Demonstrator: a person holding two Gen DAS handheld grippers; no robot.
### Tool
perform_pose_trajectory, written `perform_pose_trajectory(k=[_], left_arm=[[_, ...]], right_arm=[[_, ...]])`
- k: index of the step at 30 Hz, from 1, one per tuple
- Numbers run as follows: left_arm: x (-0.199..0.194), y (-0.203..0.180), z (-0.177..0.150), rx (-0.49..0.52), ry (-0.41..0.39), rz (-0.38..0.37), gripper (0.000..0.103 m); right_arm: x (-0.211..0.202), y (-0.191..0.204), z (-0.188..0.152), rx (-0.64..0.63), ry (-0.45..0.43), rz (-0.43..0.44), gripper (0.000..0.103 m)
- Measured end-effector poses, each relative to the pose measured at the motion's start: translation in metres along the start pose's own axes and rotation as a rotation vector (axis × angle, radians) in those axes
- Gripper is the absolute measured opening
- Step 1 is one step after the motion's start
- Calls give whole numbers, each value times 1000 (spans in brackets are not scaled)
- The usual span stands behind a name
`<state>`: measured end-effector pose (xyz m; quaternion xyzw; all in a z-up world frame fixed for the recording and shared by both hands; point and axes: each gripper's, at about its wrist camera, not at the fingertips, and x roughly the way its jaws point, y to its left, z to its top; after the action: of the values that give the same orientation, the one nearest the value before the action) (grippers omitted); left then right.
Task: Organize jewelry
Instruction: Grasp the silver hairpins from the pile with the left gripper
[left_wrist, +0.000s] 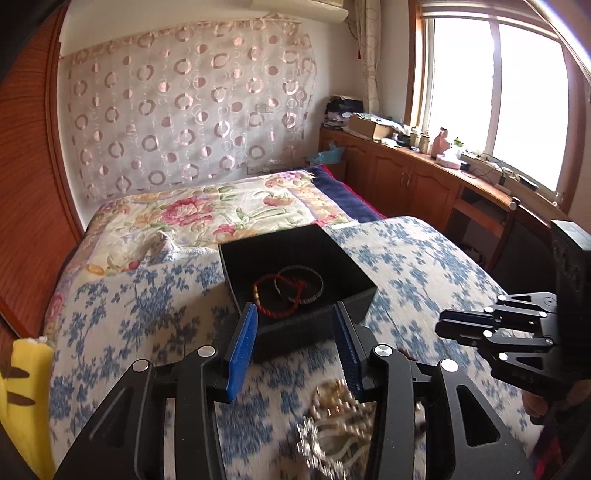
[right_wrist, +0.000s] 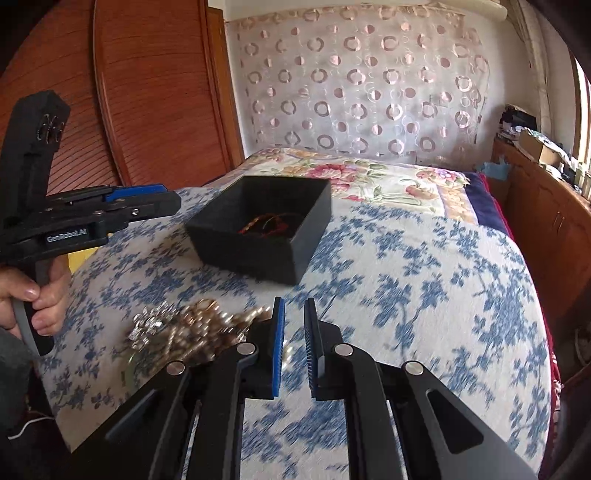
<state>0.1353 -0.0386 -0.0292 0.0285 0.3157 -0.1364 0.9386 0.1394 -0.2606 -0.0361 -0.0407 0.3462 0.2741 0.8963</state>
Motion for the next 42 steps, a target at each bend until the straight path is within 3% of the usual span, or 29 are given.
perform_pose_trajectory(k=[7,9,11,19,36,38,42], left_arm=[[-12,3,-30,-11,31,2,40],[-13,4,-38,-19,44,3,40],[-12,6,-45,-32,58,-1,40],[-3,9,-69,-69,113,-16,40],[17,8,-81,-147,188,-69,40],[18,9,-82,-163,190,-81,38],[19,13,-83,-203,189,-116,23]], right_arm=[[2,14,-16,-5,38,29,12],[4,19,-18,-13,48,30,23],[6,22,-21,-15,58,38,26],[11,35,-28,-40,98,59,26],[17,38,-32,-47,130,45,26],[18,38,-33,-47,135,40,26],[21,37,-32,-46,137,41,26]])
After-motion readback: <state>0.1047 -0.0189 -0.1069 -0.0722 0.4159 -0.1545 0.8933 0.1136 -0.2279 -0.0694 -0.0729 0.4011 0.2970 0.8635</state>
